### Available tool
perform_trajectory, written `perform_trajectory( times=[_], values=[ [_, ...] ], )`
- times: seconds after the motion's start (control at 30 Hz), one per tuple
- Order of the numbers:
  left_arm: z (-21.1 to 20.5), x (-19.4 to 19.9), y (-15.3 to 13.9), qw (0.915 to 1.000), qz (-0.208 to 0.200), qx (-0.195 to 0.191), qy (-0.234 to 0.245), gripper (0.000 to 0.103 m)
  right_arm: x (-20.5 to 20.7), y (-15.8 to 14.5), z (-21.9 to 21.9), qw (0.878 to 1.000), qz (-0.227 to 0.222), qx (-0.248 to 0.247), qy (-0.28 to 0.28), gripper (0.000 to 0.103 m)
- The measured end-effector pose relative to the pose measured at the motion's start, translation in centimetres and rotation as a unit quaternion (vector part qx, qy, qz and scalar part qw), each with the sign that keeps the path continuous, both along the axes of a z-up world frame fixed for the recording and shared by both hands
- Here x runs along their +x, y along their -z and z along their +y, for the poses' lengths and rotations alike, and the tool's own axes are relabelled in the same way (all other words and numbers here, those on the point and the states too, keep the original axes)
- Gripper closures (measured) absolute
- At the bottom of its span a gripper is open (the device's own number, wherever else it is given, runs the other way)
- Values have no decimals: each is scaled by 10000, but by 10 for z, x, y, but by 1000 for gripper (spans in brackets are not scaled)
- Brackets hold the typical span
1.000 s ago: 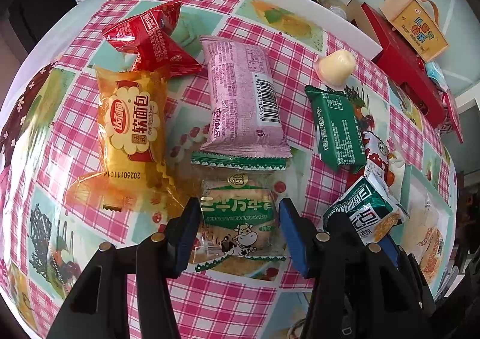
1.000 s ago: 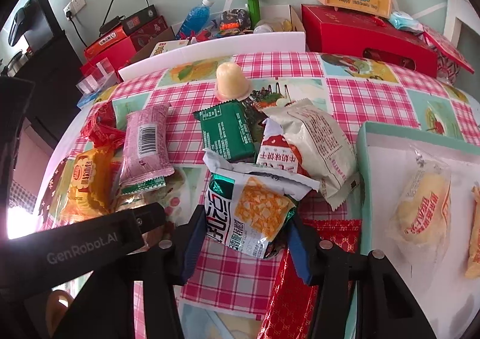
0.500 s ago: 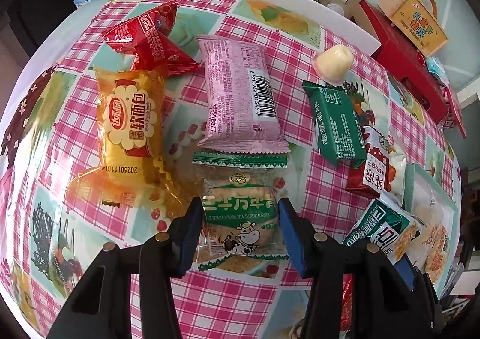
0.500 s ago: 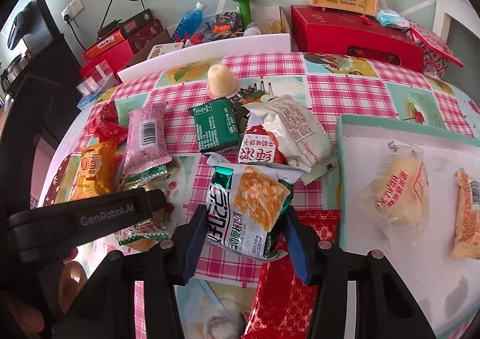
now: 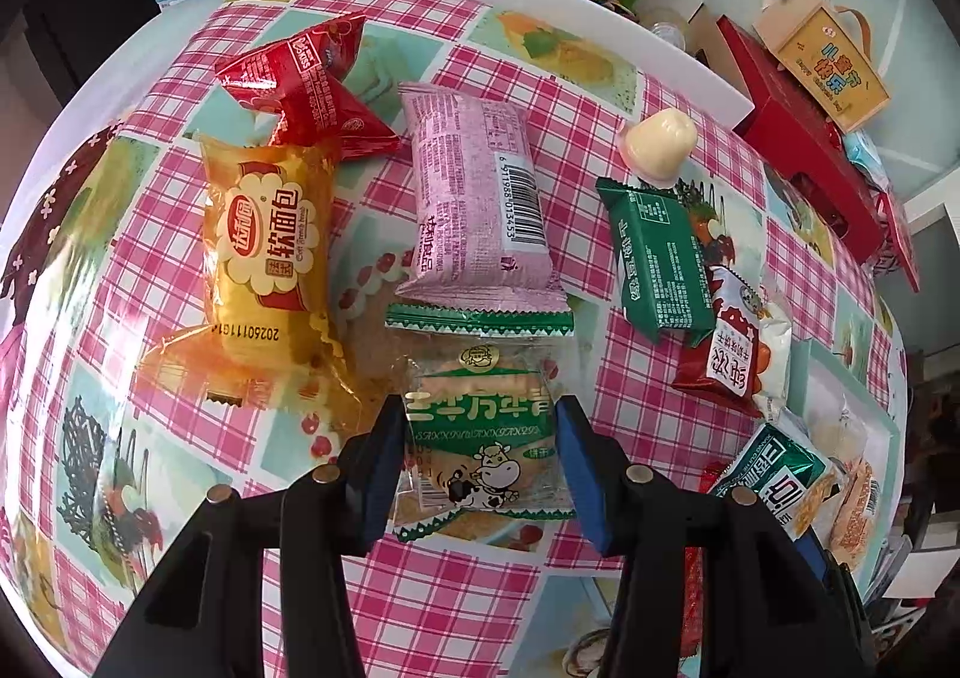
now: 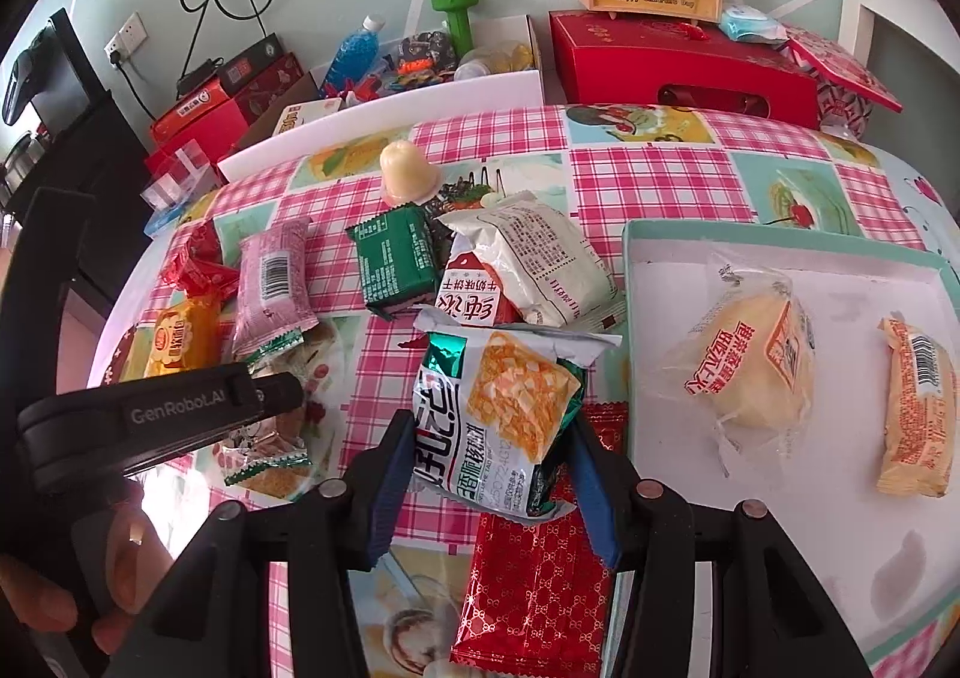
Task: Organize snacks
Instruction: 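Carry the cracker packet in left tool and soy packet in right tool to the tray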
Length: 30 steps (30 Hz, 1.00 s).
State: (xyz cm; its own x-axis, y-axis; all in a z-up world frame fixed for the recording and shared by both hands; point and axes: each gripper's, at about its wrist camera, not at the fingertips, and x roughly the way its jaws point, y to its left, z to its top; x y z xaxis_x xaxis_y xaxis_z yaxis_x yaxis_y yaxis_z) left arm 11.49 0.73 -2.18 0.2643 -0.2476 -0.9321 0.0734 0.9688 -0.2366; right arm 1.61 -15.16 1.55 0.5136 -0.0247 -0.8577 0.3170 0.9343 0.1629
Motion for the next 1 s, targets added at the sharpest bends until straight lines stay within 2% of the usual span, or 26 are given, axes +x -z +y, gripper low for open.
perform_trajectory(
  times=[0.4,0.67,1.0],
  values=[
    [2,-9,-33,9989,-355,-295,76,52,-5,-13,-7,9994,-326,70,35,50],
    [-12,-18,-55,9968,-611,-457,250,52,-12,-21,-18,9988,-465,12,139,50],
    [-51,-37,-81,9902,-995,-627,752,52,-43,-54,-51,9947,-899,52,499,50]
  ],
)
